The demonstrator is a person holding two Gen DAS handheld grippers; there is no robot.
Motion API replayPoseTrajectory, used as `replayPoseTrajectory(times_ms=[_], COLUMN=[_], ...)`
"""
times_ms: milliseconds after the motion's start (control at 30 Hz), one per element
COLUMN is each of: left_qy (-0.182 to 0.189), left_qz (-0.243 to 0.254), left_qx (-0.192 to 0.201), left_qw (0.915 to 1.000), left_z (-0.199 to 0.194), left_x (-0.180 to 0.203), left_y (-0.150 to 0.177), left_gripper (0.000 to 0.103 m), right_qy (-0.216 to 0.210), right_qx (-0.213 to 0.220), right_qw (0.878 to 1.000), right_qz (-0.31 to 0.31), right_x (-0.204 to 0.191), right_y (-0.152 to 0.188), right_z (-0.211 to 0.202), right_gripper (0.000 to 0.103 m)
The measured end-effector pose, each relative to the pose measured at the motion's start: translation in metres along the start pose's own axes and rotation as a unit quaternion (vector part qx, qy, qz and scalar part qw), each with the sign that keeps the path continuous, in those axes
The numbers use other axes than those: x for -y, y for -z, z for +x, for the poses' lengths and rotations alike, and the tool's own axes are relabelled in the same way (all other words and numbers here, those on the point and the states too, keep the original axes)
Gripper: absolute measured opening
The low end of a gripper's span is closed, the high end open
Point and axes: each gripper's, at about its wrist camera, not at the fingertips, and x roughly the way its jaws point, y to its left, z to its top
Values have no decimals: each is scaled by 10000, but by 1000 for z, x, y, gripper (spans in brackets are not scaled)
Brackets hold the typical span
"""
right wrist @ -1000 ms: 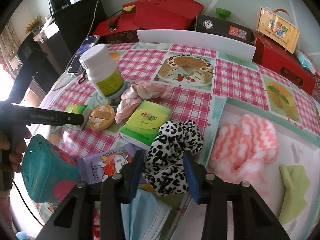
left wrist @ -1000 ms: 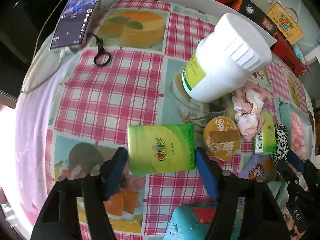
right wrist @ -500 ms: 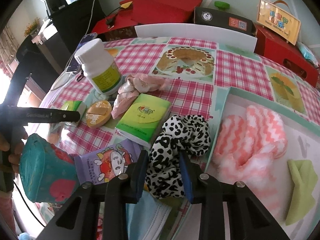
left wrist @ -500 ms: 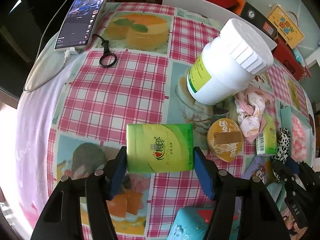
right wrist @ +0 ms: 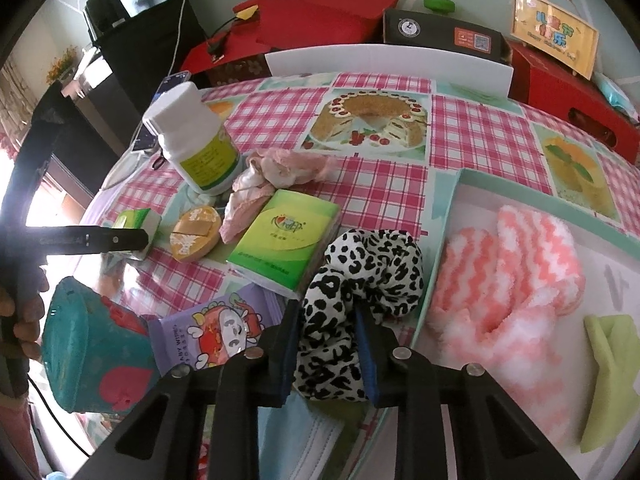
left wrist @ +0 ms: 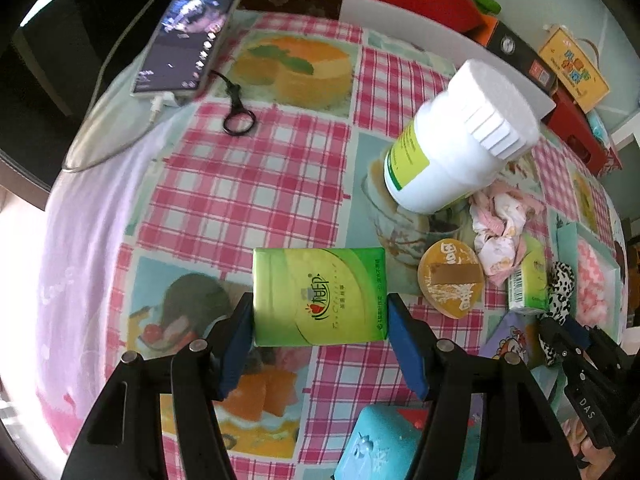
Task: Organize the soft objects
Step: 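Carry tissue pack with left tool while right tool carries scrunchie to tray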
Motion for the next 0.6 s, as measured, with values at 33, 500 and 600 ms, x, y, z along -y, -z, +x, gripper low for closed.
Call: replayPoseTrajectory(times_ms=[33,500,600], left_qy=[-13,192,228], left_qz=[-32,-559,-492], left_qx=[59,1137,1277], left_qw=[10000,9918,9903], left_z=[-4,-71,-79], left_x=[0,10,22], left_y=[1,32,33], left_gripper=[65,65,65], right_qy=[-16,-290,-347], right_qx=[10,248,321], right_qw=[10000,9990,9985], right_qz=[14,216,258], right_x=[0,5,7], right_y=[1,3,3], right_z=[-1,-21,-26], right_gripper=[27,24,24])
